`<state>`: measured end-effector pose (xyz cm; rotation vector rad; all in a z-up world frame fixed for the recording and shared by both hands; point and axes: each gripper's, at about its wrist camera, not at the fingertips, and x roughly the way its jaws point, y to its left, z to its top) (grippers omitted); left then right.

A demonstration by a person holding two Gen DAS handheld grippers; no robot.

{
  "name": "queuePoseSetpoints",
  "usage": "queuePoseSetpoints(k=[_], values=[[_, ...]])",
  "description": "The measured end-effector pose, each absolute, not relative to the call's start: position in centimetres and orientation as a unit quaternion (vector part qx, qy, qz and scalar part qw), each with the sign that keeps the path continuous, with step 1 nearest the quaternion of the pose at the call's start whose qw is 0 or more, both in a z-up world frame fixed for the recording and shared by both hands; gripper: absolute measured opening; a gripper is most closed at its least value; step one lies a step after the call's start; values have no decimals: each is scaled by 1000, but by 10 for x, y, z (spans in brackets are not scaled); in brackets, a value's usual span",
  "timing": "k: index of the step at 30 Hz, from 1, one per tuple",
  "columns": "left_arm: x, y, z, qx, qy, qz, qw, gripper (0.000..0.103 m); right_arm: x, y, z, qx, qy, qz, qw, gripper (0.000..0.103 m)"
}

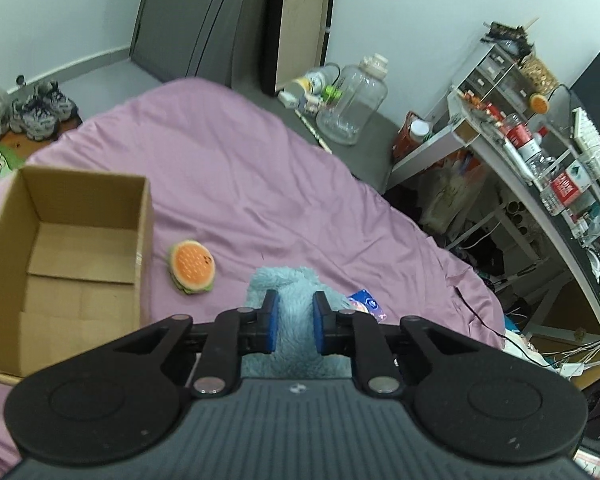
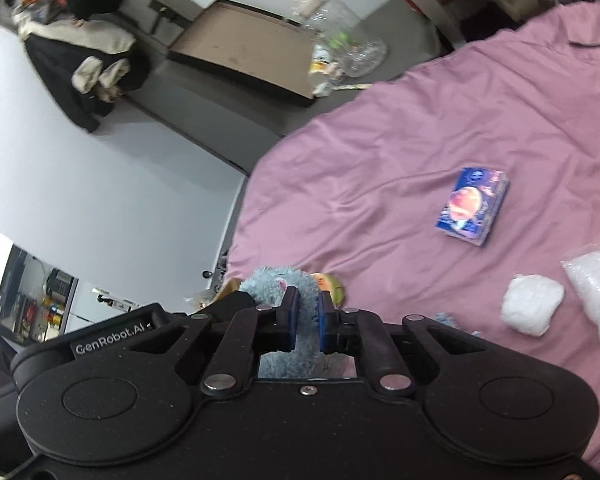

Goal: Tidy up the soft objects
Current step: 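Carry the grey-blue plush with the left tool over the cardboard box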

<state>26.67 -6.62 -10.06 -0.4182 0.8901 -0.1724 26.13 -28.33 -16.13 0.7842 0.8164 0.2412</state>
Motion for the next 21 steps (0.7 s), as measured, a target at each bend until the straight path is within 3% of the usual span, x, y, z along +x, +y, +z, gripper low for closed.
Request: queuePoseSetpoints(k=[21], values=[[258,48,-87,-234,387,-66,890,14,279,-182,-146,350,372,186,839,10]])
